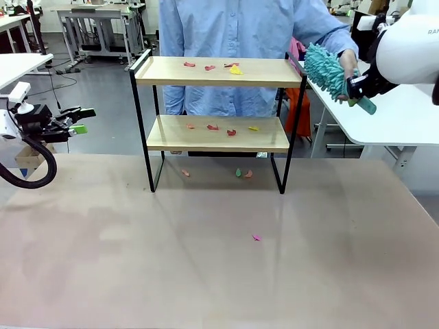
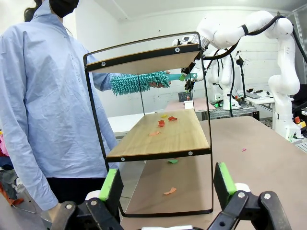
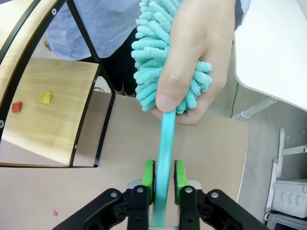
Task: Clean the shelf.
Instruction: Pick up the Duster handed by the human, then clean the specific section of the Shelf indicated by the human with the Duster.
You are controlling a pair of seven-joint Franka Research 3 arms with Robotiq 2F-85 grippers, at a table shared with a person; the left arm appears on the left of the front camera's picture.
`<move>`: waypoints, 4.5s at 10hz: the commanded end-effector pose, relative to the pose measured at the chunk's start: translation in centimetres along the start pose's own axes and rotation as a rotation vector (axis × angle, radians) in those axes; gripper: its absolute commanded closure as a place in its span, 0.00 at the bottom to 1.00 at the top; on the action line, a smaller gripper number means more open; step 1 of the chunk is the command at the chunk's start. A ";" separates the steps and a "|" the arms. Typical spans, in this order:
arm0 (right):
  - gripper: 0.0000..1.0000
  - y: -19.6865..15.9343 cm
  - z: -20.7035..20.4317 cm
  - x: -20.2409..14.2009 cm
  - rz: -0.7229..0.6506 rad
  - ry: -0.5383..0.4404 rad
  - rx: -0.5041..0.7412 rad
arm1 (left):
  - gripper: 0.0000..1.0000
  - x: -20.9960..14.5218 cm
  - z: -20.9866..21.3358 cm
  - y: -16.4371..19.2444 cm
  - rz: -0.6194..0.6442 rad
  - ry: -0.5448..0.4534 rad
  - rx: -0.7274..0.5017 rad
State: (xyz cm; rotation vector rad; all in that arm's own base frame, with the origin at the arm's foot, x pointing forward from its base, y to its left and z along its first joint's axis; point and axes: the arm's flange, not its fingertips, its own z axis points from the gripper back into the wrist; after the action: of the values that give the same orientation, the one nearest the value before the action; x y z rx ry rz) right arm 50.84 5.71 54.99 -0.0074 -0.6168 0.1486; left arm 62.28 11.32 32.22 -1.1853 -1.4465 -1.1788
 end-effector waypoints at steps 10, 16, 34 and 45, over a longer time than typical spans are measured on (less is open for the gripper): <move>1.00 -0.1 -0.2 -0.1 -0.037 0.007 -0.030 | 0.00 0.3 0.0 0.1 -0.011 0.003 0.001; 1.00 -0.1 -0.2 -0.1 -0.037 0.007 -0.030 | 0.00 0.3 0.0 0.1 -0.011 0.003 0.001; 0.87 3.3 9.7 -14.7 0.924 0.761 0.444 | 0.00 0.3 0.0 0.1 -0.011 0.003 0.001; 0.87 4.9 8.2 -15.1 0.926 0.797 0.433 | 0.00 0.3 0.0 0.1 -0.011 0.003 0.001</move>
State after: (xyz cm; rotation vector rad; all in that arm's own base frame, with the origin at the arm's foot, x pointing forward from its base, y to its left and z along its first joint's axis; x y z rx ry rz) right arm 33.55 8.40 52.63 0.0614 0.2695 1.1154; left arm 62.29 11.32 32.17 -1.1853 -1.4463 -1.1782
